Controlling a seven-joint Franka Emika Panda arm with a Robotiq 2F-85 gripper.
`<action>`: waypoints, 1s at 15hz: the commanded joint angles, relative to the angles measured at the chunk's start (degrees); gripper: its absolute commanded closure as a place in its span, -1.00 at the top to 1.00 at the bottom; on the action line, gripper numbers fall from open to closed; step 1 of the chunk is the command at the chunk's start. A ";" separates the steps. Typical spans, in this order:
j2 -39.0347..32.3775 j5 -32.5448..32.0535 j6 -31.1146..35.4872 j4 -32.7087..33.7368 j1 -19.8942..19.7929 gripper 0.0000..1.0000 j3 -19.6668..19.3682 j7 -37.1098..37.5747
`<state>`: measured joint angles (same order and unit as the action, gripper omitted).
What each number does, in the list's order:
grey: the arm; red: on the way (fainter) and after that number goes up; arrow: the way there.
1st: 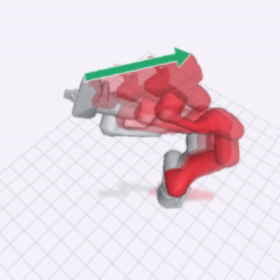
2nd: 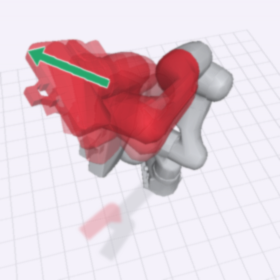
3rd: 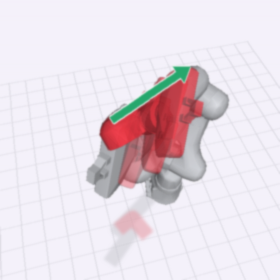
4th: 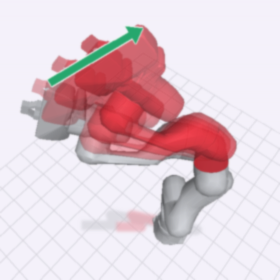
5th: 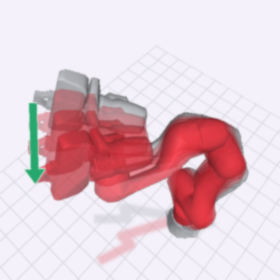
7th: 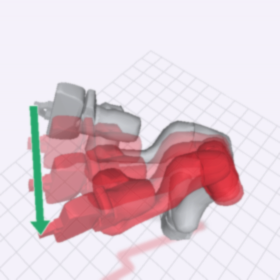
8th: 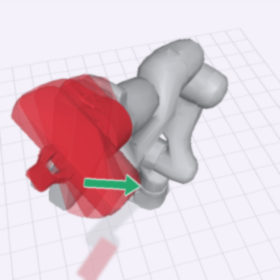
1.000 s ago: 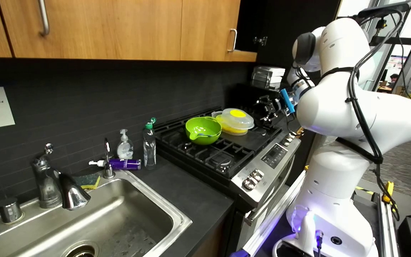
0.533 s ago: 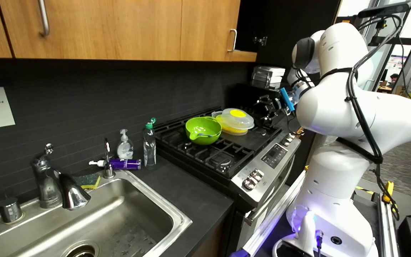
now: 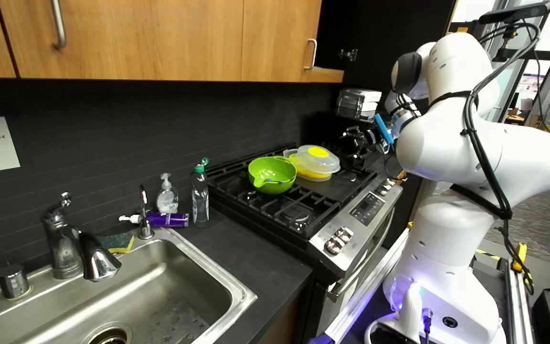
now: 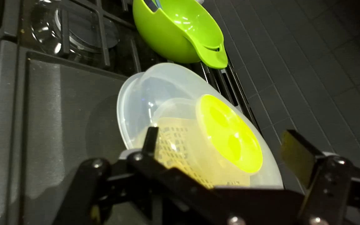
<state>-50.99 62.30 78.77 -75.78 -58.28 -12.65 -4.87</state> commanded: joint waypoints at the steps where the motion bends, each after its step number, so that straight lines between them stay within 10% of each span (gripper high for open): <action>1: -0.30 -0.23 0.09 0.38 -0.32 1.00 0.55 0.33; 15: -6.83 18.56 21.85 0.84 2.03 1.00 3.82 6.77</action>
<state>-56.56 77.76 97.57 -75.58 -56.11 -8.87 0.57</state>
